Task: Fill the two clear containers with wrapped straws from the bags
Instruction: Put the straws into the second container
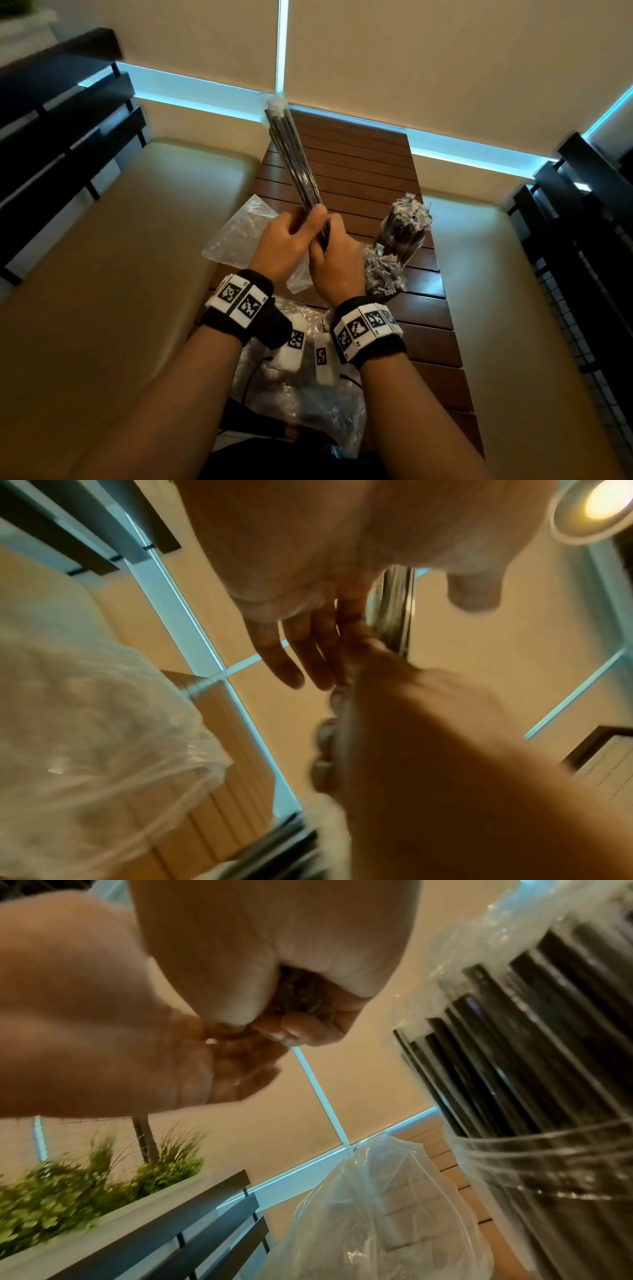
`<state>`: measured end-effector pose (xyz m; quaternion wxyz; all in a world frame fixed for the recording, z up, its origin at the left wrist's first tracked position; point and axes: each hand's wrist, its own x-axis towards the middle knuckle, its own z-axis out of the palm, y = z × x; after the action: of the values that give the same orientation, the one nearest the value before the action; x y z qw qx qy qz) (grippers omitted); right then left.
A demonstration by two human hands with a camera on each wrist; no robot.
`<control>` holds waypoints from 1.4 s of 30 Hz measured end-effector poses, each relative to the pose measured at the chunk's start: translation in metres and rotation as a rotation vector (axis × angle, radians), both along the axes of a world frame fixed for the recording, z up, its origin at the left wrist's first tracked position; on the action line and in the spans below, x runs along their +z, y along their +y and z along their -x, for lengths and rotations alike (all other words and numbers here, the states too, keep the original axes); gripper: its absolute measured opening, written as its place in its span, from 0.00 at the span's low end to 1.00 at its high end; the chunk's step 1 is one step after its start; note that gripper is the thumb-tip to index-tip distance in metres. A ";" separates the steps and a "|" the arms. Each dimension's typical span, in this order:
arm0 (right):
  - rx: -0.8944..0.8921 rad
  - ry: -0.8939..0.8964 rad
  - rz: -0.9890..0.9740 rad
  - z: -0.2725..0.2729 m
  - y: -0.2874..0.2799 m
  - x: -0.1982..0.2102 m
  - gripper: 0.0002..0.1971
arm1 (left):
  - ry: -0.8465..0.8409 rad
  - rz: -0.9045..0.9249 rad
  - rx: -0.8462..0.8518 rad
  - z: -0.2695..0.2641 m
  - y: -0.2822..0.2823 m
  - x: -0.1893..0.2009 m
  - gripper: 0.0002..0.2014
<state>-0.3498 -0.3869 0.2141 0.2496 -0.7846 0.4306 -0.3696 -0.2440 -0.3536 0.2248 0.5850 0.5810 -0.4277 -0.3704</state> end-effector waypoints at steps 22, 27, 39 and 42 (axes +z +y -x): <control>0.042 -0.247 0.032 0.025 -0.017 0.108 0.23 | -0.745 -0.075 0.091 0.006 -0.011 -0.012 0.12; 0.004 -0.331 -0.042 0.011 -0.012 0.081 0.12 | -0.792 -0.046 0.089 0.003 -0.009 -0.008 0.09; -0.015 -0.989 -0.395 0.025 -0.007 0.099 0.14 | -0.726 -0.102 -0.133 0.007 -0.015 -0.012 0.18; -0.147 -1.045 -0.332 0.042 -0.017 0.107 0.15 | -0.755 -0.246 -0.215 0.009 -0.014 -0.039 0.10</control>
<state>-0.3916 -0.4044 0.3211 0.5239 -0.4149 0.3554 -0.6535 -0.2529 -0.3675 0.1863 0.2711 0.6937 -0.6231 -0.2388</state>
